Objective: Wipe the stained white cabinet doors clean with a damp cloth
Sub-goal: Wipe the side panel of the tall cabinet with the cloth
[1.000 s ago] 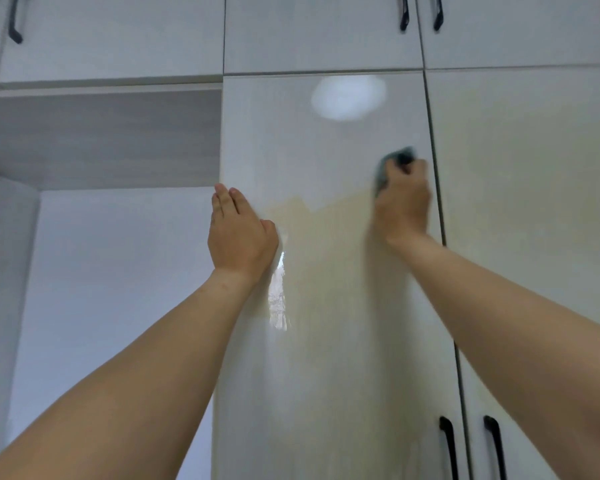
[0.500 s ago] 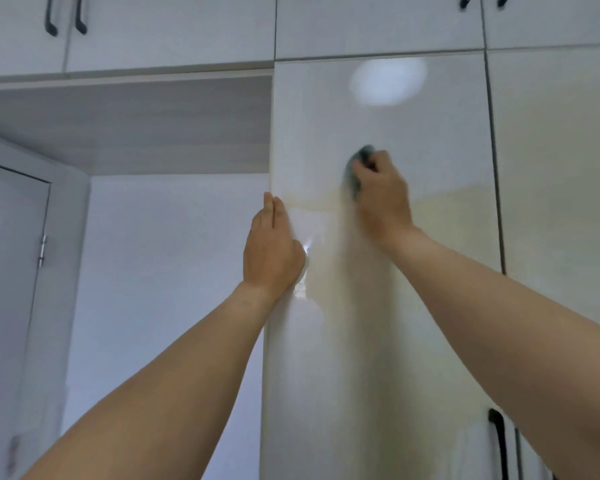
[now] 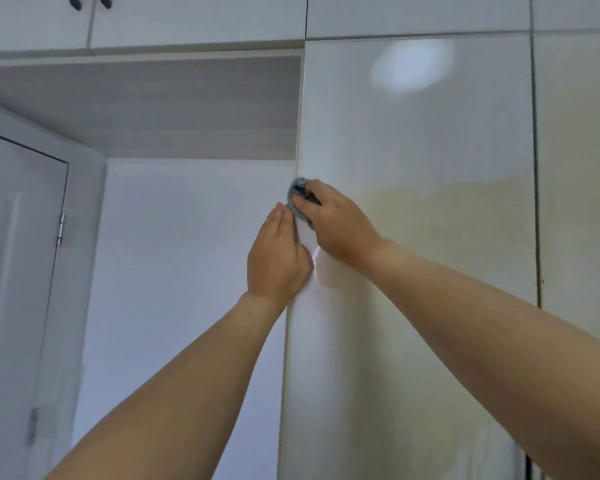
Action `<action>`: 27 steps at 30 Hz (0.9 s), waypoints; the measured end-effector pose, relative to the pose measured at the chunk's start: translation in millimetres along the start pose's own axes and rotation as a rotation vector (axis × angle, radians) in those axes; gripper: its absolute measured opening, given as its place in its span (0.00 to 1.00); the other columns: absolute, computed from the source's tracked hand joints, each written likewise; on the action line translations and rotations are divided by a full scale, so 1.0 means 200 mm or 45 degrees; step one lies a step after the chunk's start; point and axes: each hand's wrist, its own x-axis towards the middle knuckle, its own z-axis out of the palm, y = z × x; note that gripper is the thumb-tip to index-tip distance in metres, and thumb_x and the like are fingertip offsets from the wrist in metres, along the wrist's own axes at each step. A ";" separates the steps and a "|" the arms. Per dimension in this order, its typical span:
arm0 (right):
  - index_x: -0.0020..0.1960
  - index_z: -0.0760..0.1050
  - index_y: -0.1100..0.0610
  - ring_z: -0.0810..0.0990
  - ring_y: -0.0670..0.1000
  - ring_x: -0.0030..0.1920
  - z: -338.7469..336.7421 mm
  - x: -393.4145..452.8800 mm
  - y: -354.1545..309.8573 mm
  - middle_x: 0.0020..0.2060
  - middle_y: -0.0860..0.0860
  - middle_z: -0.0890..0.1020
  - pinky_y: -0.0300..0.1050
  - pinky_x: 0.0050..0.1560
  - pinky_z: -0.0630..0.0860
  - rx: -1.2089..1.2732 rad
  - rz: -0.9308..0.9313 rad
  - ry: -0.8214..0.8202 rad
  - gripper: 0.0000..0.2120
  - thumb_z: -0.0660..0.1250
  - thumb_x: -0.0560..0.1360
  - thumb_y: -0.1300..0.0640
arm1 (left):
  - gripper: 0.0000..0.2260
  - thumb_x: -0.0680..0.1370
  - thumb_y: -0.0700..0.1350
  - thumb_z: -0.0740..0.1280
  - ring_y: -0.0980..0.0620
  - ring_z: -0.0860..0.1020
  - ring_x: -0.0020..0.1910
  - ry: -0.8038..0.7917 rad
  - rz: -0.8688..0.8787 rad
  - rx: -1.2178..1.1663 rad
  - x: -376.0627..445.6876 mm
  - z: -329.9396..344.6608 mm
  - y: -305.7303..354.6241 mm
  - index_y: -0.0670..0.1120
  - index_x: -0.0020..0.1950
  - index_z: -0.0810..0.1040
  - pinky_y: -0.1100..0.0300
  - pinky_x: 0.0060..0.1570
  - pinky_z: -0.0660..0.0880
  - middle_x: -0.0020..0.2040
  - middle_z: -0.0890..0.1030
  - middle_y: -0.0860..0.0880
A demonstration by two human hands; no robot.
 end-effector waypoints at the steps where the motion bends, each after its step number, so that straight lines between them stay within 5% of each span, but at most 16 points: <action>1: 0.64 0.77 0.64 0.78 0.60 0.51 -0.02 0.00 0.03 0.56 0.60 0.77 0.50 0.46 0.79 -0.067 -0.106 -0.020 0.19 0.68 0.73 0.69 | 0.28 0.78 0.38 0.56 0.48 0.59 0.79 -0.003 -0.030 -0.006 0.00 -0.01 0.00 0.40 0.79 0.59 0.59 0.76 0.54 0.80 0.61 0.44; 3: 0.64 0.75 0.63 0.77 0.59 0.49 -0.07 0.05 0.10 0.57 0.58 0.75 0.51 0.42 0.80 -0.179 -0.077 0.007 0.17 0.65 0.75 0.68 | 0.30 0.77 0.38 0.58 0.48 0.57 0.79 -0.044 -0.039 -0.010 0.01 -0.03 0.01 0.41 0.80 0.56 0.58 0.76 0.55 0.80 0.59 0.45; 6: 0.66 0.71 0.60 0.73 0.57 0.50 -0.11 0.10 0.07 0.56 0.55 0.71 0.53 0.49 0.75 -0.060 0.441 0.142 0.15 0.56 0.80 0.63 | 0.34 0.75 0.38 0.59 0.49 0.54 0.80 -0.081 0.039 -0.015 0.06 -0.04 0.07 0.40 0.81 0.54 0.57 0.78 0.54 0.81 0.55 0.45; 11: 0.66 0.74 0.64 0.77 0.62 0.50 -0.19 -0.11 0.12 0.55 0.62 0.75 0.50 0.44 0.77 -0.107 0.139 0.018 0.20 0.67 0.73 0.66 | 0.31 0.77 0.45 0.58 0.45 0.55 0.80 -0.114 0.054 0.060 0.05 0.03 0.16 0.42 0.80 0.56 0.51 0.75 0.62 0.81 0.53 0.42; 17: 0.68 0.71 0.60 0.72 0.61 0.58 -0.41 -0.30 0.46 0.63 0.60 0.69 0.47 0.53 0.71 -0.104 1.127 0.316 0.22 0.63 0.74 0.64 | 0.33 0.77 0.48 0.59 0.38 0.51 0.80 -0.093 -0.087 0.195 0.05 0.10 0.30 0.45 0.81 0.53 0.47 0.76 0.56 0.80 0.48 0.35; 22: 0.59 0.79 0.60 0.73 0.60 0.59 -0.30 -0.24 0.21 0.60 0.56 0.76 0.50 0.54 0.75 -0.156 0.712 0.188 0.22 0.65 0.72 0.47 | 0.32 0.78 0.48 0.57 0.35 0.51 0.79 -0.051 -0.222 0.212 0.06 0.14 0.39 0.41 0.81 0.52 0.44 0.77 0.54 0.79 0.49 0.32; 25: 0.56 0.81 0.59 0.76 0.62 0.57 -0.39 -0.43 0.36 0.58 0.58 0.78 0.53 0.43 0.80 -0.296 0.433 0.064 0.15 0.72 0.70 0.60 | 0.32 0.78 0.47 0.56 0.34 0.51 0.78 -0.030 -0.235 0.223 0.07 0.16 0.41 0.40 0.80 0.52 0.43 0.77 0.54 0.79 0.49 0.32; 27: 0.59 0.79 0.59 0.75 0.62 0.59 -0.51 -0.59 0.57 0.60 0.59 0.77 0.56 0.47 0.80 -0.354 0.581 0.080 0.16 0.69 0.71 0.66 | 0.32 0.78 0.48 0.57 0.33 0.50 0.78 -0.048 -0.236 0.250 0.06 0.18 0.42 0.39 0.80 0.52 0.43 0.77 0.52 0.79 0.48 0.31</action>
